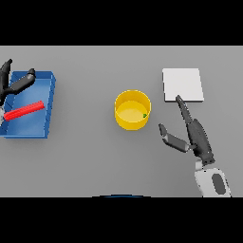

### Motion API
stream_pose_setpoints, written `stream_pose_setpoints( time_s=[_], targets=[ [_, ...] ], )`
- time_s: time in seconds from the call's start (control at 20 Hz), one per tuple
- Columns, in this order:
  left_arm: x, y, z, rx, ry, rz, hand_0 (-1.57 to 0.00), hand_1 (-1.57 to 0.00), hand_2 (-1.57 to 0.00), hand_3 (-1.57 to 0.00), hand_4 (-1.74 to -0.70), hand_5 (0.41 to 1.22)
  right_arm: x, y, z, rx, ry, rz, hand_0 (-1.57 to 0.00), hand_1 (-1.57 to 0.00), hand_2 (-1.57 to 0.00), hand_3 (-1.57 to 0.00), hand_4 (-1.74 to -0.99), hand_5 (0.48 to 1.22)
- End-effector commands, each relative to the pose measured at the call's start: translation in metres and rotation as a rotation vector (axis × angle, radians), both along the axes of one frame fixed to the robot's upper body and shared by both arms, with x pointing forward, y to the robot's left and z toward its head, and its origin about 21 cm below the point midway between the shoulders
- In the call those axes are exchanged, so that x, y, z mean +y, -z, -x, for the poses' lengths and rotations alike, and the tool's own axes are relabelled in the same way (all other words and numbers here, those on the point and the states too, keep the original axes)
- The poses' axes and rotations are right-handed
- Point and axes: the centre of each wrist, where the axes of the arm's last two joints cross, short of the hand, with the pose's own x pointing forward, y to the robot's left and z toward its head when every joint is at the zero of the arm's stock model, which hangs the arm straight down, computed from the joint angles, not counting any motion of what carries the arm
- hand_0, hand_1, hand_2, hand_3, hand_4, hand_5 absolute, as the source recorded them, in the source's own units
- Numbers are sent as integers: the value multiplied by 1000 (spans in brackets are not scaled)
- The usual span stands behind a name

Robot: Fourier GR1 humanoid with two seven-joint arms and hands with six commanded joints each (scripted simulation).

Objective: Pick up the red beaker and tilt it to pour out 1 green nut into yellow bowl. Pick up the yellow bowl and place it on the metallic measuring scale.

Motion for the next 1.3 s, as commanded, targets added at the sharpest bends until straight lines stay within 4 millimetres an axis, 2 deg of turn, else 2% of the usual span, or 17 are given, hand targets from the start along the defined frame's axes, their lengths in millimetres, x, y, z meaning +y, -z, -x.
stream_pose_setpoints(
  time_s=[0.0, 0.15, 0.25, 0.45, 0.55, 0.8, 0.85, 1.1, 1.25],
  targets=[
    [-1, -1, -1, 0, -4, 2, -20, -16, -16, -15, -779, 693, 1, -6, -10, 1, -19, 44, 1, 1, 1, 1, -1202, 709],
    [0, 1, -1, 12, -7, 6, -10, -8, -8, -7, -790, 707, 3, -15, -28, 13, -119, 188, 1, 1, 1, 1, -1255, 700],
    [-4, -2, -2, 8, 6, 15, -6, -5, -5, -4, -794, 710, 4, -31, -38, -13, -176, 335, 1, 1, 1, 1, -1278, 683],
    [-4, 0, -1, 9, 9, 6, -2, -1, -1, -1, -793, 712, 19, -41, -55, -60, -322, 613, 1, 1, 1, 1, -1276, 668],
    [-8, -1, -1, 11, 13, 4, -1, 0, 0, 0, -794, 719, 26, -50, -65, -88, -389, 697, 1, 1, 1, 1, -1270, 664],
    [-7, -3, -2, 7, 15, -5, 0, 1, 1, 1, -799, 721, 46, -54, -87, -69, -508, 800, 1, 1, 1, 1, -1274, 662],
    [-7, 1, -1, 14, 16, -11, 1, 1, 1, 1, -799, 720, 47, -55, -92, -68, -532, 829, 1, 1, 1, 1, -1276, 670],
    [-4, -3, -3, 7, 15, -6, 1, 1, 1, 1, -793, 720, 67, -48, -104, -51, -639, 901, 1, 1, 1, 1, -1250, 686],
    [-4, -1, -2, 15, 20, -3, 1, 1, 1, 1, -795, 729, 67, -42, -109, -26, -703, 921, 1, 1, 1, 1, -1243, 682]
  ],
)
